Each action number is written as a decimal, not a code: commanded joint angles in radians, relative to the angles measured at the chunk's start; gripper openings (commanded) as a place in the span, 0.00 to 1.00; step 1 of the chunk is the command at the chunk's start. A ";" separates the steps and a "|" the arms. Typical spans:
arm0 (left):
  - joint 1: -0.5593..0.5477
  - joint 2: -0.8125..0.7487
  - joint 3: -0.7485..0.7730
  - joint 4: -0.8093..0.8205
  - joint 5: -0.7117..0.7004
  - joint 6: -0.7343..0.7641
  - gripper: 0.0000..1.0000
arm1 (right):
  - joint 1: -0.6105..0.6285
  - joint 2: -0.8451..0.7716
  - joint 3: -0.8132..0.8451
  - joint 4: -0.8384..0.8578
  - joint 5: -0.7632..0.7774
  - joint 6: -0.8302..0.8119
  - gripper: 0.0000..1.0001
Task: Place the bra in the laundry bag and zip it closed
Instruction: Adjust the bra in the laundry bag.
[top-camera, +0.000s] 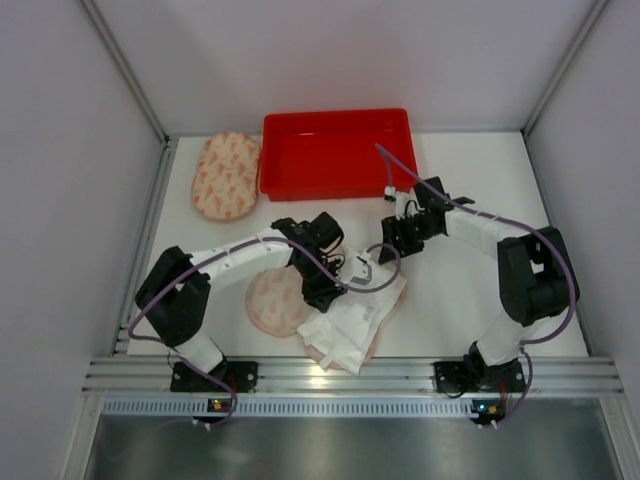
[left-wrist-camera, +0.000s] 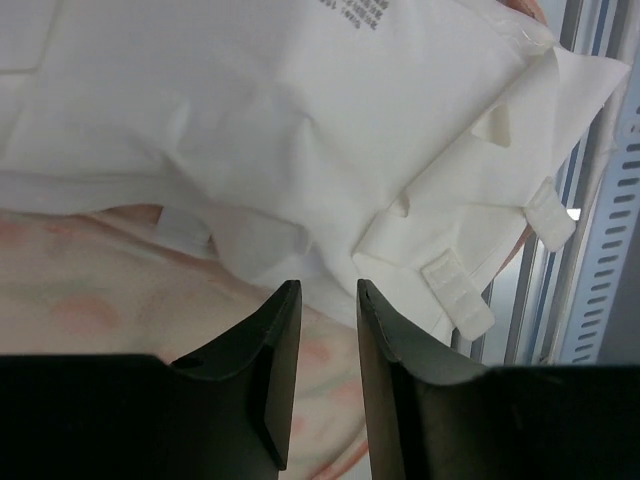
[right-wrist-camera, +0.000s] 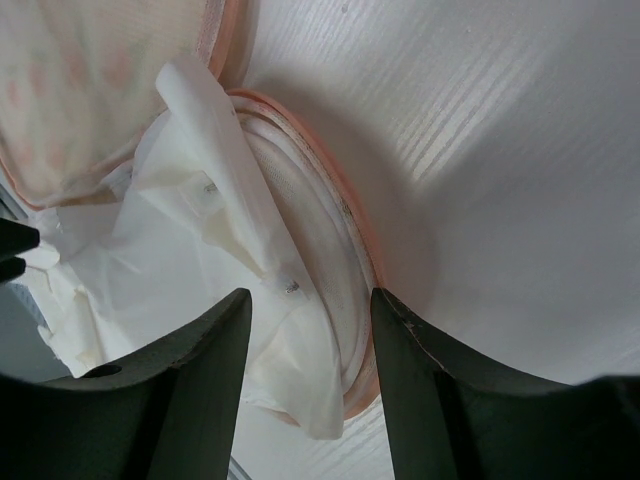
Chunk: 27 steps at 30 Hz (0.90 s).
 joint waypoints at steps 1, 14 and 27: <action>0.039 -0.128 0.025 0.022 0.003 -0.056 0.35 | -0.009 -0.010 -0.015 0.002 -0.016 -0.017 0.52; -0.238 -0.285 -0.148 0.053 -0.138 -0.059 0.39 | -0.017 -0.017 -0.033 0.001 -0.011 -0.018 0.51; -0.531 -0.447 -0.356 0.178 -0.349 -0.240 0.53 | -0.021 -0.019 -0.029 -0.004 0.001 -0.011 0.51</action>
